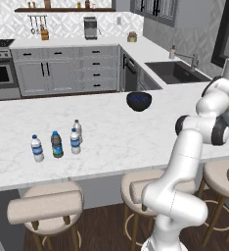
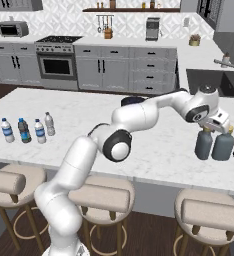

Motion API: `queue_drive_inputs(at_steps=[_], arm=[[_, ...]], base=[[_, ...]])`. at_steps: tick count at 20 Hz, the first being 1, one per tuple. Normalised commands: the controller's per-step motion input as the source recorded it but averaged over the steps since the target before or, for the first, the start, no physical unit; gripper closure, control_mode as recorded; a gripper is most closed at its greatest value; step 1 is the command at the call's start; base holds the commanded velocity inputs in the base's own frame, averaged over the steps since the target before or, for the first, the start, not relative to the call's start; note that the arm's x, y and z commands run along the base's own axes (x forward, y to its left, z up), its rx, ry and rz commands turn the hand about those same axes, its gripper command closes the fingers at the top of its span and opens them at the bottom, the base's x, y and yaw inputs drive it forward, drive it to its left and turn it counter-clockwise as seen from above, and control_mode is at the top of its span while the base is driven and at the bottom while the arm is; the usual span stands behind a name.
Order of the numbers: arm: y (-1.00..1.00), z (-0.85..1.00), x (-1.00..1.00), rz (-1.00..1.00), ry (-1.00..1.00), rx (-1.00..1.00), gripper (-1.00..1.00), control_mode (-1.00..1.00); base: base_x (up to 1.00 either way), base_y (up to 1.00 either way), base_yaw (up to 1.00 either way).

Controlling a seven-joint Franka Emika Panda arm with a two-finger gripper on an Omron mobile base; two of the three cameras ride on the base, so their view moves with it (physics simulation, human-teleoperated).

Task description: Move the plastic bottles in the middle to the plastics group, and the glass bottles in the middle to the glass group.

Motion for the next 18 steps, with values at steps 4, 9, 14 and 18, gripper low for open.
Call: queue_drive_inputs(at_steps=[4, 9, 14, 18], arm=[[0.00, -0.19, 0.00, 0.00, 0.00, -0.03, 1.00, -1.00], [0.00, -0.16, 0.00, 0.00, 0.00, 0.00, 1.00, -1.00], [0.00, 0.00, 0.00, 0.00, 0.00, 0.00, 1.00, -1.00], [0.00, 0.00, 0.00, 0.00, 0.00, 0.00, -1.00, -1.00]], base=[[0.00, 0.00, 0.00], [0.00, 0.00, 0.00], [0.00, 0.00, 0.00], [0.00, 0.00, 0.00]])
